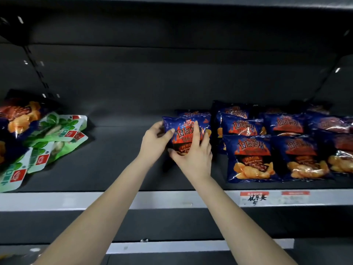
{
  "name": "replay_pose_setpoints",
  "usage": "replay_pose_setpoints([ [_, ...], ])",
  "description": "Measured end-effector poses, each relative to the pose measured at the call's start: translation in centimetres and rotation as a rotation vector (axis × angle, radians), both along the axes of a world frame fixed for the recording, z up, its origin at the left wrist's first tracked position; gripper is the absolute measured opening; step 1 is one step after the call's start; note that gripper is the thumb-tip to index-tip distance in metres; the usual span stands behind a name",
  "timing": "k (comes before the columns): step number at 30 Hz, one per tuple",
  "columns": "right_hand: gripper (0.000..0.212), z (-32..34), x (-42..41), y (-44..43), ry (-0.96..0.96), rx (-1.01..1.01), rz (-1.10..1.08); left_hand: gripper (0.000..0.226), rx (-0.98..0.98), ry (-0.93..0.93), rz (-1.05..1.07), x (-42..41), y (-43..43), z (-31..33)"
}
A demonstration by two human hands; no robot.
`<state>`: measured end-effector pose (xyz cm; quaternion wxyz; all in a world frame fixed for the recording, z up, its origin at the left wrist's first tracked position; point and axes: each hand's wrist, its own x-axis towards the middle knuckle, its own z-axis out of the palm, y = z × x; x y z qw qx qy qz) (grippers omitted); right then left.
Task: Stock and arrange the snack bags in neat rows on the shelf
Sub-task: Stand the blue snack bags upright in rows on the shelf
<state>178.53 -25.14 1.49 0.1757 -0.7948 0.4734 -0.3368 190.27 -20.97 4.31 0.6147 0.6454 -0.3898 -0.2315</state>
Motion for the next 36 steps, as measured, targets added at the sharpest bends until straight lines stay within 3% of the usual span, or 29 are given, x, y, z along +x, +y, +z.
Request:
replay_pose_setpoints([
  [6, 0.09, 0.5, -0.8, -1.8, 0.026, -0.015, -0.106, 0.039, 0.077, -0.125, -0.011, -0.4, -0.5, -0.1],
  [13, 0.086, 0.3, -0.7, -2.8, 0.166, 0.009, -0.158, 0.052, 0.461, -0.749, 0.016, 0.0, -0.4, -3.5],
  [17, 0.087, 0.9, 0.3, -3.2, 0.234, 0.048, -0.182, 0.049, 0.516, -0.964, 0.03, -0.4, 0.0, -4.7],
  [22, 0.074, 0.7, 1.2, -3.0, 0.371, -0.166, -0.085, 0.044, 0.505, -0.969, 0.044, -0.4, 0.2, -4.8],
  [26, 0.068, 0.3, 1.7, -3.2, 0.428, -0.165, -0.031, 0.041, 0.524, -0.949, 0.039, -0.3, 0.1, -5.0],
  [32, 0.089, -0.7, 1.8, -4.2, 0.461, -0.168, -0.055, 0.041, 0.53, -0.925, 0.03, -0.2, 0.1, -5.3],
  [36, 0.086, -1.0, 1.6, -4.3, 0.401, -0.177, -0.068, 0.039, 0.5, -0.92, 0.039, -0.2, 0.1, -5.3],
])
